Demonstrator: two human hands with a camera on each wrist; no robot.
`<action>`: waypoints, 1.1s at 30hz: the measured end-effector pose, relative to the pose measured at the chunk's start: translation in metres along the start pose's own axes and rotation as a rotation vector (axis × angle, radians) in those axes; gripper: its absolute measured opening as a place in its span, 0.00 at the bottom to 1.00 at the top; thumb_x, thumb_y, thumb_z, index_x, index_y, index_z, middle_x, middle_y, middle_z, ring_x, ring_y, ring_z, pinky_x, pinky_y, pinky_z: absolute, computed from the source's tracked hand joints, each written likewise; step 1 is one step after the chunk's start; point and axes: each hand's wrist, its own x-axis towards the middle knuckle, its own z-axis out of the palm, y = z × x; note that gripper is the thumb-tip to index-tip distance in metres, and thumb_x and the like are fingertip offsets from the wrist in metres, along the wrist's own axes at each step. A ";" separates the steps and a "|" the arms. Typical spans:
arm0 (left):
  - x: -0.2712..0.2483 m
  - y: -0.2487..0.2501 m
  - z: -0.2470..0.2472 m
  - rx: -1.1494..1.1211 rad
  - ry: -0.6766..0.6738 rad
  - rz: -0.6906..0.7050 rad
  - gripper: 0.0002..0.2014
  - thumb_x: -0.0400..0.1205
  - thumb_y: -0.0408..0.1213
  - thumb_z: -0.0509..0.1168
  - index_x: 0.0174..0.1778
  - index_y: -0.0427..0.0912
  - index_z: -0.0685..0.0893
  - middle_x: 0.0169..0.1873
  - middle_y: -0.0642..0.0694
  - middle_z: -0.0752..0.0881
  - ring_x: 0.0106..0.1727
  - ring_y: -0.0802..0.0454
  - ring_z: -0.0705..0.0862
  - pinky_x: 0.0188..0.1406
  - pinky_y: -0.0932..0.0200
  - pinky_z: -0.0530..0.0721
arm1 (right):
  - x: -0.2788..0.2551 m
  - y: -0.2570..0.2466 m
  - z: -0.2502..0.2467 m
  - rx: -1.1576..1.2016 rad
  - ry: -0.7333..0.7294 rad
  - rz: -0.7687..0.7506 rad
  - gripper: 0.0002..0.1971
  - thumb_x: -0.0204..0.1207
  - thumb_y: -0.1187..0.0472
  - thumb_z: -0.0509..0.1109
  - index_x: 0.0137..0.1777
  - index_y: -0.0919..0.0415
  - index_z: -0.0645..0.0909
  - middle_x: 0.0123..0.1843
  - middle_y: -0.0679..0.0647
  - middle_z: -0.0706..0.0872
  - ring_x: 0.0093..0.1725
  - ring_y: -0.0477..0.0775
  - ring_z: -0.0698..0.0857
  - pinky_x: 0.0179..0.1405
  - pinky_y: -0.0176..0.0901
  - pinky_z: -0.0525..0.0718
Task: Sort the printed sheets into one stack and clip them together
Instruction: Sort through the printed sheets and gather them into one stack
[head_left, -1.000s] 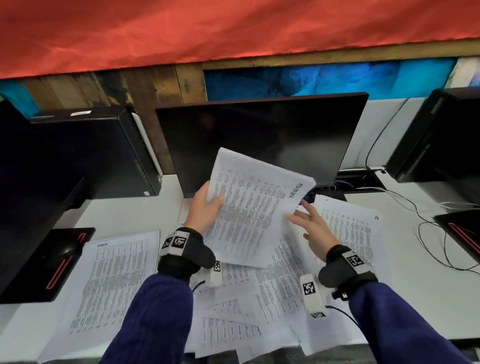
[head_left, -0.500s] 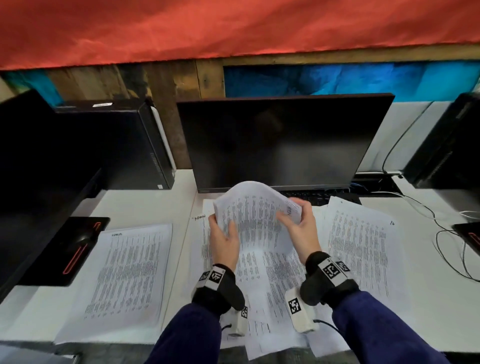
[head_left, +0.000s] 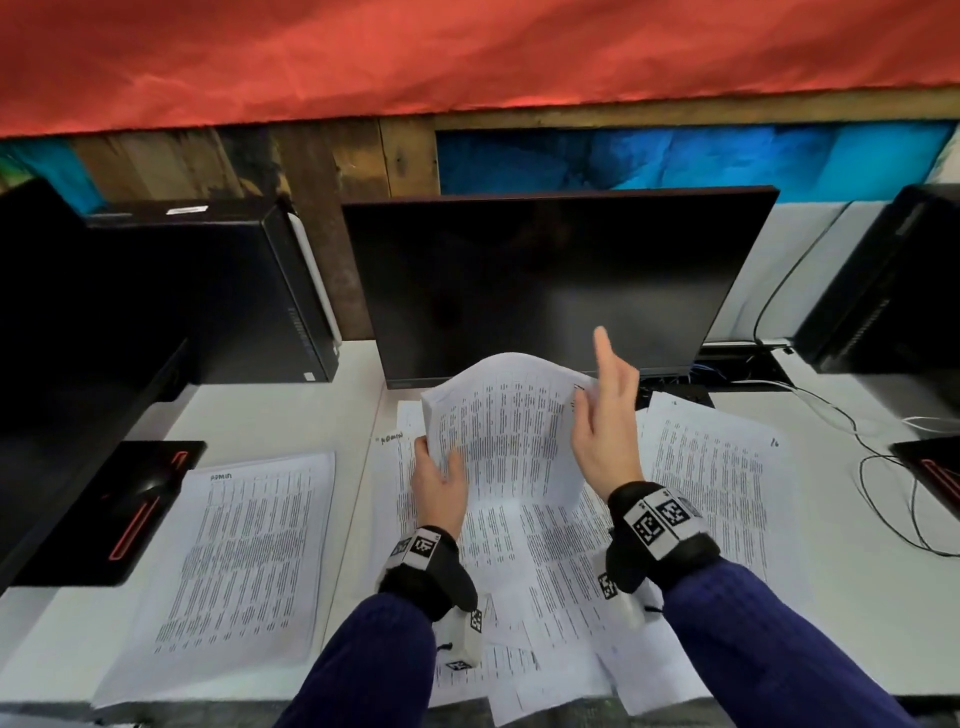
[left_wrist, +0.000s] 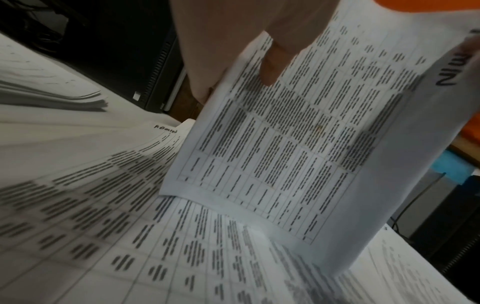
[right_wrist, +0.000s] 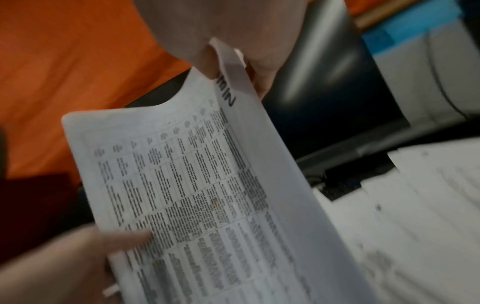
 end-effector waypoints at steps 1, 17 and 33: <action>0.002 -0.005 0.001 0.018 -0.002 -0.010 0.14 0.85 0.33 0.59 0.67 0.41 0.71 0.55 0.51 0.80 0.54 0.52 0.81 0.52 0.59 0.79 | -0.001 0.004 0.002 0.069 0.044 0.052 0.36 0.81 0.68 0.62 0.84 0.50 0.50 0.69 0.47 0.62 0.61 0.26 0.69 0.61 0.17 0.67; 0.012 -0.040 -0.041 0.180 -0.158 -0.131 0.26 0.87 0.34 0.50 0.82 0.45 0.56 0.73 0.45 0.74 0.70 0.48 0.75 0.75 0.50 0.70 | -0.039 0.048 0.047 0.315 -0.321 0.738 0.19 0.82 0.58 0.62 0.71 0.56 0.67 0.60 0.50 0.83 0.58 0.51 0.83 0.68 0.51 0.76; 0.057 -0.103 -0.319 0.494 -0.209 -0.468 0.15 0.79 0.27 0.64 0.59 0.44 0.80 0.56 0.41 0.85 0.57 0.42 0.83 0.59 0.49 0.81 | -0.111 0.057 0.091 -0.494 -0.743 0.599 0.21 0.84 0.48 0.51 0.75 0.50 0.70 0.75 0.58 0.70 0.74 0.61 0.68 0.74 0.61 0.68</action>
